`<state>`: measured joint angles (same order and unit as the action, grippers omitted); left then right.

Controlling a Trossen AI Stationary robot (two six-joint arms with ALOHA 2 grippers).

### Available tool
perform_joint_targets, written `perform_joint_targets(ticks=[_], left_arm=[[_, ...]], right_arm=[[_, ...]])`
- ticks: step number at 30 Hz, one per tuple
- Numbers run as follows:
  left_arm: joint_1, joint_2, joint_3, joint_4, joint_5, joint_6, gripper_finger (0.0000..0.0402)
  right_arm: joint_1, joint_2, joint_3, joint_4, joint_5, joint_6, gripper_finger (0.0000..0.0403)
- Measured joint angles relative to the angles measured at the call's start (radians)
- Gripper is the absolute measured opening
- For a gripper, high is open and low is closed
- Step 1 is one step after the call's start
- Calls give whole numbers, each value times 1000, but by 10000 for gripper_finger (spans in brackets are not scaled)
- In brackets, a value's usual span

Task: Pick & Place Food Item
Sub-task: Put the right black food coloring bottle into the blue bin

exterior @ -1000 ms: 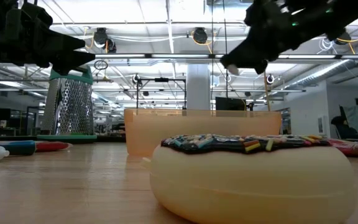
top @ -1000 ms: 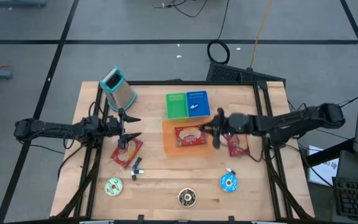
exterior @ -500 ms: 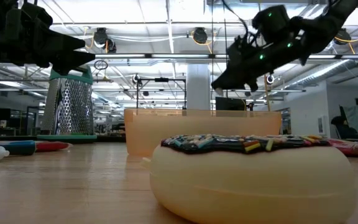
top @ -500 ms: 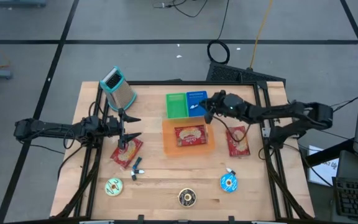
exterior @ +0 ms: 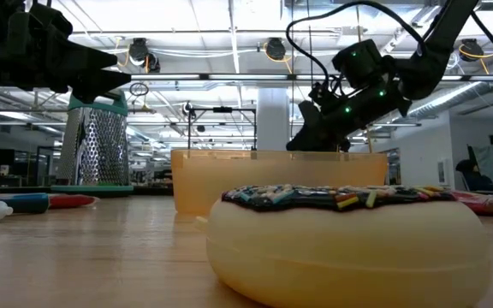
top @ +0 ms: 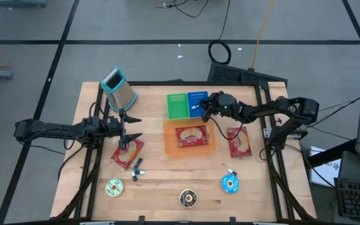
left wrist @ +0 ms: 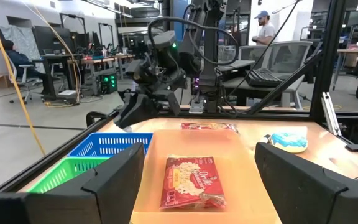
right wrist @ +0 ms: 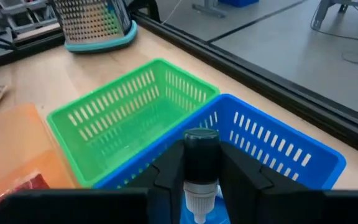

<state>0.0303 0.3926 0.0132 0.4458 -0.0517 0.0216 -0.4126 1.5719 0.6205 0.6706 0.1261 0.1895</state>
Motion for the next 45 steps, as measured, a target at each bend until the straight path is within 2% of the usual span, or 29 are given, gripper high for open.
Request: perform_joint_targets(ticks=[8, 19, 37, 45], left_arm=[[0, 0, 0, 0, 0, 0, 306], [0, 0, 0, 0, 0, 0, 306], [0, 0, 0, 0, 0, 0, 306], [0, 0, 0, 0, 0, 0, 306]], right_arm=[[0, 0, 0, 6, 0, 0, 83], [2, 0, 0, -73, 2, 8, 93], [2, 0, 0, -134, 1, 34, 90], [2, 0, 0, -134, 0, 34, 127]])
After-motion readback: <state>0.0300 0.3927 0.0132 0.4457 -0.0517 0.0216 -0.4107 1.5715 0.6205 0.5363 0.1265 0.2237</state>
